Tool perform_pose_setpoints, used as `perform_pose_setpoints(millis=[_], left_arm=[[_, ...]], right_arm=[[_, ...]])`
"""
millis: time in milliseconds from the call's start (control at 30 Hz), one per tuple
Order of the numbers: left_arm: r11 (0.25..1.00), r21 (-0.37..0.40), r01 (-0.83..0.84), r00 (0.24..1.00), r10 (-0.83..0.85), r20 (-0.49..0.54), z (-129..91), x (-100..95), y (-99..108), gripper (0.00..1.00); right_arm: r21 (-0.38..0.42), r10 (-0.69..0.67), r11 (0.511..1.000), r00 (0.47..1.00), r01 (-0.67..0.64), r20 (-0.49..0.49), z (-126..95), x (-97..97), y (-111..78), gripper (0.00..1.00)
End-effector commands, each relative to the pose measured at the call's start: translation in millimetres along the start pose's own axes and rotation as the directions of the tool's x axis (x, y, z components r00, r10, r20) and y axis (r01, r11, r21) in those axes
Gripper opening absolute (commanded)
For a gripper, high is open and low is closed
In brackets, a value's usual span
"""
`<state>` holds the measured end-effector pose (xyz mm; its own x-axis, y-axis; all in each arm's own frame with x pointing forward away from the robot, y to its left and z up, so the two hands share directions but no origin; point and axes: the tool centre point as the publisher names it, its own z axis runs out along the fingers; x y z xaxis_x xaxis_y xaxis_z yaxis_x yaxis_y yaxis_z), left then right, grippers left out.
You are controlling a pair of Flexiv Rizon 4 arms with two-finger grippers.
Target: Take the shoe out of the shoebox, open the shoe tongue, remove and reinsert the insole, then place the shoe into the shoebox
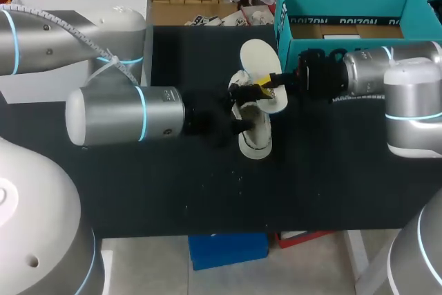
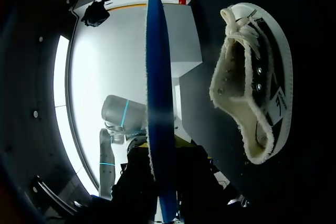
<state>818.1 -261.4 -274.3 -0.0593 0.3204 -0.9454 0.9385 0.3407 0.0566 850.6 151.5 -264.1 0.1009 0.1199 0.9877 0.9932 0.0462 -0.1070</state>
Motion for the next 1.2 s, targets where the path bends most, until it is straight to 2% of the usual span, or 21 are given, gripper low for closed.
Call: perform_pose_setpoints(millis=[33,300,367,433,533,1133,1200], left_arm=[[0.998,-0.037,0.041,0.983,-0.034,0.179,-19.1,2.3,-4.1,1.0],[0.979,-0.078,0.19,0.975,-0.178,0.132,-38.1,-14.7,0.6,1.0],[0.966,-0.088,0.242,0.968,-0.234,0.087,-40.8,-19.0,3.0,1.0],[0.955,-0.098,0.281,0.957,-0.271,0.102,-43.7,-24.7,5.5,1.0],[0.916,-0.157,0.369,0.93,-0.36,0.078,-53.7,-35.8,12.9,1.0],[0.916,-0.157,0.369,0.93,-0.36,0.078,-53.7,-35.8,12.9,1.0],[0.889,-0.085,0.451,0.892,-0.444,0.086,-56.7,-37.8,11.9,1.0]], right_arm=[[-0.003,0.0,1.0,1.0,0.0,0.0,1.4,-0.2,-0.2,0.0],[-0.003,0.0,1.0,1.0,0.0,0.0,1.4,-0.2,-0.2,0.0],[-0.003,0.0,1.0,1.0,0.0,0.0,1.4,-0.2,-0.2,0.0],[-0.003,0.0,1.0,1.0,0.0,0.0,1.4,-0.2,-0.2,0.0],[-0.003,0.0,1.0,1.0,0.0,0.0,1.4,-0.2,-0.2,0.0],[-0.003,0.0,1.0,1.0,0.0,0.0,1.4,-0.2,-0.2,0.0],[-0.003,0.0,1.0,1.0,0.0,0.0,1.4,-0.2,-0.2,0.0]])
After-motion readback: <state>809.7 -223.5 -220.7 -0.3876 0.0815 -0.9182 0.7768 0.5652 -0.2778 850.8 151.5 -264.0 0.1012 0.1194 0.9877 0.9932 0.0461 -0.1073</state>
